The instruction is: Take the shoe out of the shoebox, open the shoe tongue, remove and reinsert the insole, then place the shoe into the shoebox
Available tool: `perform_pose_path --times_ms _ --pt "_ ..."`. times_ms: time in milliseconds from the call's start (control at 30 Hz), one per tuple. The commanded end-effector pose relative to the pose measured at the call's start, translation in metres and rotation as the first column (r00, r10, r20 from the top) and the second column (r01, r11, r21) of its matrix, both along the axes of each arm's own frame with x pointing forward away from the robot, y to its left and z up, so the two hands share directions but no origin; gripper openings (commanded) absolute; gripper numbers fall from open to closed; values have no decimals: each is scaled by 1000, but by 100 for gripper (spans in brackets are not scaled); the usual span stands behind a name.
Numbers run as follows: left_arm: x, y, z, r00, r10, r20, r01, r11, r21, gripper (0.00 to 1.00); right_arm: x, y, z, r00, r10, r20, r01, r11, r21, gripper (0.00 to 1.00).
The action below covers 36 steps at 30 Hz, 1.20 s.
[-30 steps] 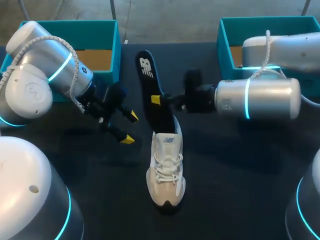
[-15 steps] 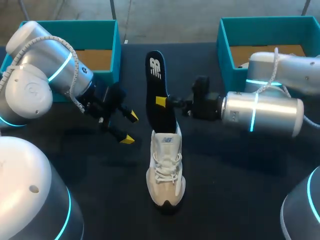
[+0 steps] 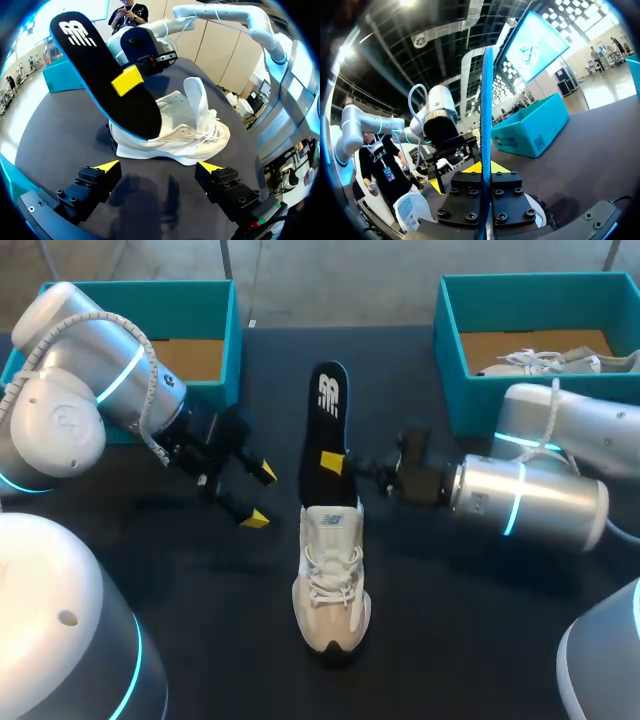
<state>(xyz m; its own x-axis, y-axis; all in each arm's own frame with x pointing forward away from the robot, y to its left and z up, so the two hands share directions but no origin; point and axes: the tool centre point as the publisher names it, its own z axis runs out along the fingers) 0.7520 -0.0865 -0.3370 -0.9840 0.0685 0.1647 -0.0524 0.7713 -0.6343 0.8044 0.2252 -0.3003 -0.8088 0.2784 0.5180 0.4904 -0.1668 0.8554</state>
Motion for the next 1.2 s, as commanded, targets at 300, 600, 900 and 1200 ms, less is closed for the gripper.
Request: perform_pose_path --times_ms 300,600,900,1200 --pt "0 0 0 1000 0 1 0 1000 2 100 -4 -5 -5 847 526 84 -531 825 194 0" --pt "0 0 0 1000 0 1 0 1000 2 100 -18 -5 -20 840 542 42 -539 821 189 0" --pt "0 0 0 1000 0 1 0 1000 2 100 -33 -6 -36 834 551 -10 -541 821 182 0" --pt "0 0 0 1000 0 1 0 1000 2 100 -41 -7 -41 825 563 -50 -549 819 167 0"
